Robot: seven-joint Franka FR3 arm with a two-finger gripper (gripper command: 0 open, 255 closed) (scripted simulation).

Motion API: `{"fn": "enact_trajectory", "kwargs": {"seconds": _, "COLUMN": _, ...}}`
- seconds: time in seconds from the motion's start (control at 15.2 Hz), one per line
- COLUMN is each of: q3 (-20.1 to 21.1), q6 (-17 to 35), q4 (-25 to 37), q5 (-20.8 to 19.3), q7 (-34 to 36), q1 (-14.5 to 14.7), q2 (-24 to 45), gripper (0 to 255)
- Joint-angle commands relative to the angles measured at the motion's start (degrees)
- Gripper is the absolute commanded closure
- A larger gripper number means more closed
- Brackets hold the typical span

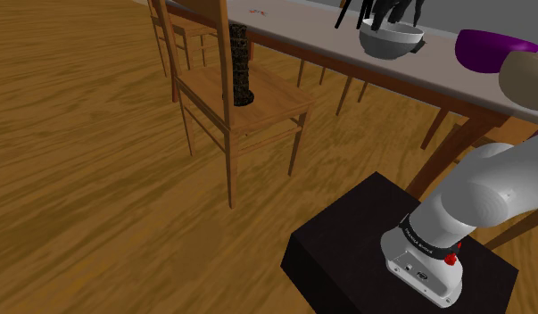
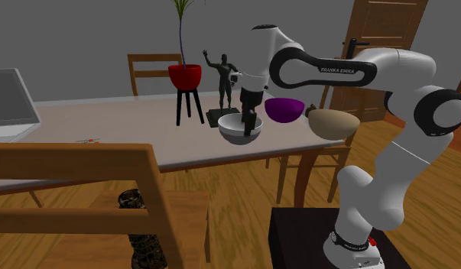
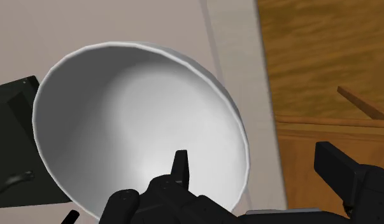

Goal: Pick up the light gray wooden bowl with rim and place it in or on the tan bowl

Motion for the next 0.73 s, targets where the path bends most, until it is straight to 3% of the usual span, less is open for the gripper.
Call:
{"fn": "enact_trajectory", "kwargs": {"seconds": 0.0, "q3": -0.2, "q6": 1.5, "q4": -1.6, "q5": -0.1, "q7": 0.0, "q1": -0.1, "q2": -0.2, "gripper": 0}}
{"fn": "enact_trajectory", "kwargs": {"seconds": 0.26, "q3": -0.6, "q6": 4.2, "q4": -4.6, "q5": -0.4, "q7": 0.1, "q1": -0.2, "q2": -0.5, "gripper": 0}}
{"fn": "enact_trajectory", "kwargs": {"seconds": 0.66, "q3": -0.6, "q6": 4.2, "q4": -4.6, "q5": -0.4, "q7": 0.1, "q1": -0.2, "q2": -0.5, "gripper": 0}}
